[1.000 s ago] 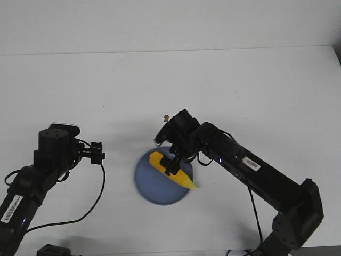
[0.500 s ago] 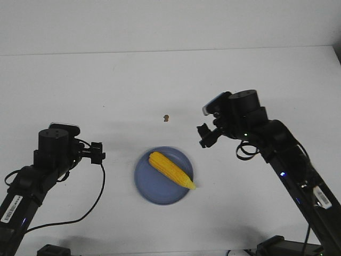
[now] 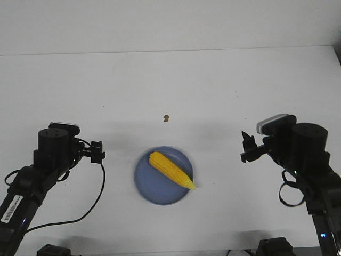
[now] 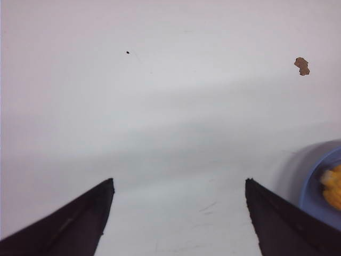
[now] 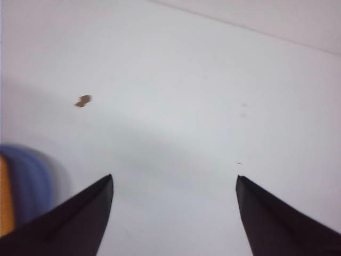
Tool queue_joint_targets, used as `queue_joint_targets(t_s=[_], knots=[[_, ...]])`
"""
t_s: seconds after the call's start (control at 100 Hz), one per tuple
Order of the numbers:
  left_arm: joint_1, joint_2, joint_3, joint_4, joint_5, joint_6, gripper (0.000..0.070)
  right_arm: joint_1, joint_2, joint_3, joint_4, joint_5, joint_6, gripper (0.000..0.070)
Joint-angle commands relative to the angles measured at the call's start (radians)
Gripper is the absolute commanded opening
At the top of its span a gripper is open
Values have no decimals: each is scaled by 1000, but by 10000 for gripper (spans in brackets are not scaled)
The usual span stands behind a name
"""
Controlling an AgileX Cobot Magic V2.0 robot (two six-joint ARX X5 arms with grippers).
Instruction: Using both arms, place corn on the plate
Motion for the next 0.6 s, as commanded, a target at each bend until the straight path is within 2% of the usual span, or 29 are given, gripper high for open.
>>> queue_joint_targets(t_s=[0.0, 0.26, 0.45, 0.59], knots=[[-3, 5, 9, 5, -2, -7, 503, -18, -66, -57, 42, 0, 16, 485], [-5, -85, -15, 28, -2, -30, 503, -50, -343, -316, 162, -4, 37, 485], [-8, -264, -192, 151, -2, -59, 503, -50, -468, -435, 203, -3, 65, 485], [-8, -393, -296, 182, -2, -56, 503, -50, -529, -499, 210, -4, 86, 485]])
